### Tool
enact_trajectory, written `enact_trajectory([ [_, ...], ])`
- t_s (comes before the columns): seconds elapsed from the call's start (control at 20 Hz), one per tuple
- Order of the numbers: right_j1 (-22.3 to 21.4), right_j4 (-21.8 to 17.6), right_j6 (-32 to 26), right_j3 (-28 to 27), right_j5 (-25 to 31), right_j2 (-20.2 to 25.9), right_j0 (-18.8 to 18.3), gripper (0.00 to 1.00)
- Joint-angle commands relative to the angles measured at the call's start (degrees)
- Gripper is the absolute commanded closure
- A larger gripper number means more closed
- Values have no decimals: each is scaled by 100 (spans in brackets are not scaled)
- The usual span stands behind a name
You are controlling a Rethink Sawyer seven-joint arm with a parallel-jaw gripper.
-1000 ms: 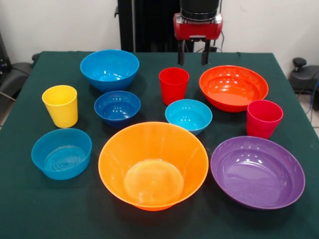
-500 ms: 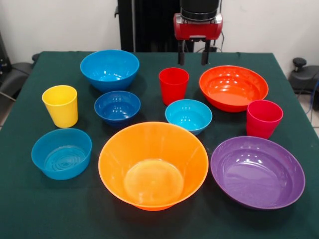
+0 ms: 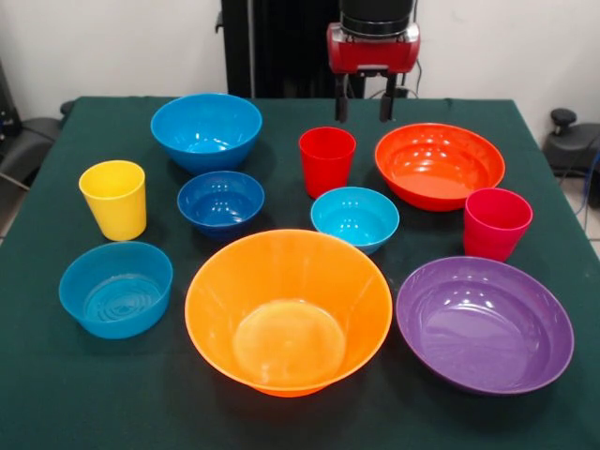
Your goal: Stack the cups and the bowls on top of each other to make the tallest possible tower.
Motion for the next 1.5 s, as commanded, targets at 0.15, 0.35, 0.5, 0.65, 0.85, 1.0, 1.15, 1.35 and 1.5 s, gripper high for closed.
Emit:
enact_trajectory([
  [0.15, -28, -279, 720, 93, -425, 337, 118, 0],
  [0.35, -185, -214, 918, 354, -477, 229, 224, 0],
  [0.5, -273, -183, 1048, 475, -545, 139, 338, 0],
  [0.65, -235, -183, 1069, 481, -590, 151, 343, 0],
  [0.85, -260, -172, 1102, 505, -587, 130, 374, 0],
  [1.0, -268, -174, 1131, 527, -601, 127, 383, 0],
  [1.15, -190, -186, 1135, 489, -629, 162, 352, 0],
  [1.35, 24, -268, 1068, 420, -776, 335, 172, 0],
  [1.5, 35, -277, 1048, 418, -739, 384, 124, 0],
])
